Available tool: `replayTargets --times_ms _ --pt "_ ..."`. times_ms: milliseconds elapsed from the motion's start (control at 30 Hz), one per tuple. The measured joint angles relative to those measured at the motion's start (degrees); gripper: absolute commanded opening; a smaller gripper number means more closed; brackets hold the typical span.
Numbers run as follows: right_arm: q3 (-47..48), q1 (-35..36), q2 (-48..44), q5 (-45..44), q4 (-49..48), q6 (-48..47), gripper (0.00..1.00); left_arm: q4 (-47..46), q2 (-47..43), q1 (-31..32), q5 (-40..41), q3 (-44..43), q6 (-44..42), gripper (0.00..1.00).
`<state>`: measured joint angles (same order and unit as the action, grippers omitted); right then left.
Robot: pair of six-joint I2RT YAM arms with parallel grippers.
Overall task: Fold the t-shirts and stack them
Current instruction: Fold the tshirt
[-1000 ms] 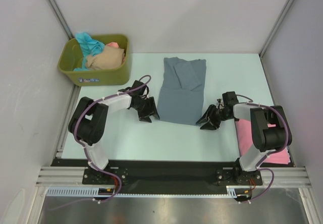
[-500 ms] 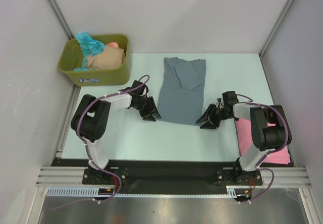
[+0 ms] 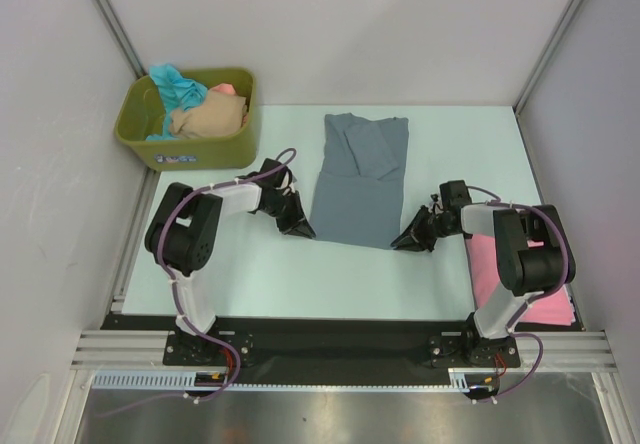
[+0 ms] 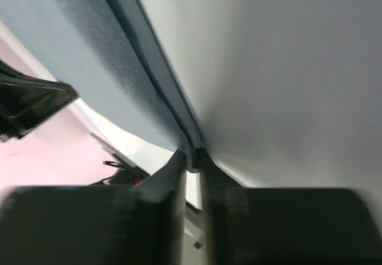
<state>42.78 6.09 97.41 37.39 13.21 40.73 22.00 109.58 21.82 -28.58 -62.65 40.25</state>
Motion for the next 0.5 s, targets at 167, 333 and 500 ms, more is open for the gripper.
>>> replayTargets --times_ms 167,333,500 --pt "0.0 0.7 0.1 -1.2 -0.1 -0.5 0.0 -0.1 -0.2 0.0 -0.1 0.1 -1.3 0.0" --pt "-1.8 2.1 -2.4 -3.7 -1.7 -1.0 0.0 -3.7 -3.5 0.4 1.2 4.6 -1.7 0.0" --pt "-8.3 4.1 -9.0 -5.1 -2.9 -1.3 0.0 -6.5 -11.4 2.0 3.1 14.3 -1.0 0.0"
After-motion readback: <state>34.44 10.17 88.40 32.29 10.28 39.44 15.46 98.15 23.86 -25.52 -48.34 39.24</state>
